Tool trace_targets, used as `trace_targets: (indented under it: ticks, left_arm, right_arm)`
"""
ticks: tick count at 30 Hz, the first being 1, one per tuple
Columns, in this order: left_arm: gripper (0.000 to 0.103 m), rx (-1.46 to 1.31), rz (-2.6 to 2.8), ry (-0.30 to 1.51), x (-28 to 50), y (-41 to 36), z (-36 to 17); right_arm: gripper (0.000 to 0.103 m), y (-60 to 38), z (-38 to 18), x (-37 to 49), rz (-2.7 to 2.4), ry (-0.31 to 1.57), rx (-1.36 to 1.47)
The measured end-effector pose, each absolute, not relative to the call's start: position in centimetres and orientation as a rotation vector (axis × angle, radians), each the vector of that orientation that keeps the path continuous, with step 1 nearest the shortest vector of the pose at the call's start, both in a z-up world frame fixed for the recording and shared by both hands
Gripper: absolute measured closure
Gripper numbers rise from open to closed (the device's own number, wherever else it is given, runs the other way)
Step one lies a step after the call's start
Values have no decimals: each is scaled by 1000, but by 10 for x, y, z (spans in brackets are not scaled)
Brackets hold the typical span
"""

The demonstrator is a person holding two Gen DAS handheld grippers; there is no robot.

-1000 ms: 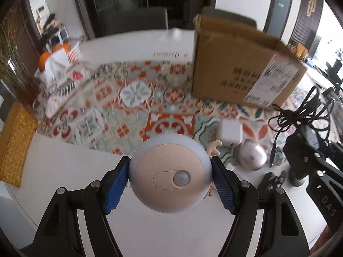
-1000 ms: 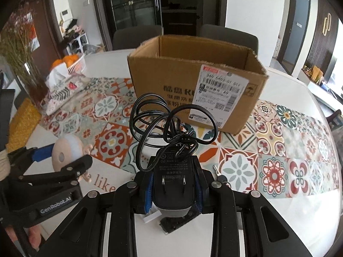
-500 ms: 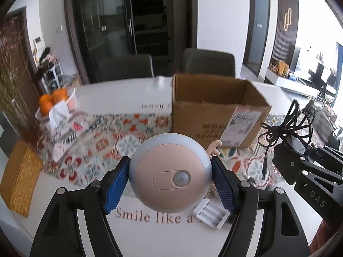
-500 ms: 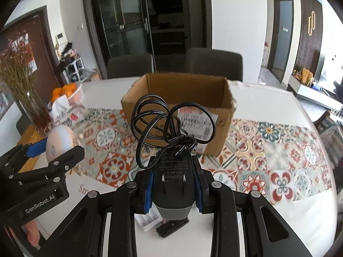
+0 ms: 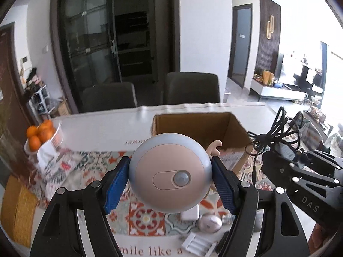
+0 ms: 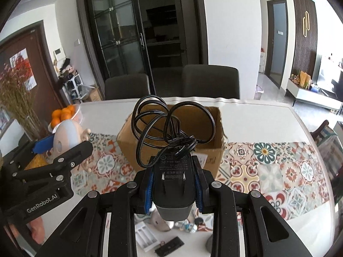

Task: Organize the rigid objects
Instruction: 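Carry the black charger and pink night light over the open cardboard box with both tools, then open both tools to drop the charger and night light into the box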

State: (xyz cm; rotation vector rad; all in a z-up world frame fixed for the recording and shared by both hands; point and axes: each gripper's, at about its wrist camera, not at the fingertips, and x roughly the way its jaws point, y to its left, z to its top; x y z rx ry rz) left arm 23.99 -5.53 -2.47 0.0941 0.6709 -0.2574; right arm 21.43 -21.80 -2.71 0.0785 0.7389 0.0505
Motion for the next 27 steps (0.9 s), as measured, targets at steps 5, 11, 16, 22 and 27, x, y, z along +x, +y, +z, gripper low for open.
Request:
trace_targets:
  ticks: [5, 11, 16, 22, 27]
  left_arm:
    - [29, 108, -294, 690, 273, -68, -13]
    - [29, 115, -308, 736, 314, -83, -6]
    - [29, 91, -323, 802, 345, -90, -6]
    - [29, 81, -317, 917, 384, -100, -20]
    - [29, 119, -303, 978, 403, -113, -36]
  right_arm:
    - [73, -229, -21, 245, 61, 751, 98]
    - [73, -241, -17, 283, 69, 769, 130]
    - [73, -251, -22, 317, 102, 819, 183]
    - [73, -264, -40, 351, 111, 894, 230]
    - [72, -271, -53, 369, 107, 932, 242]
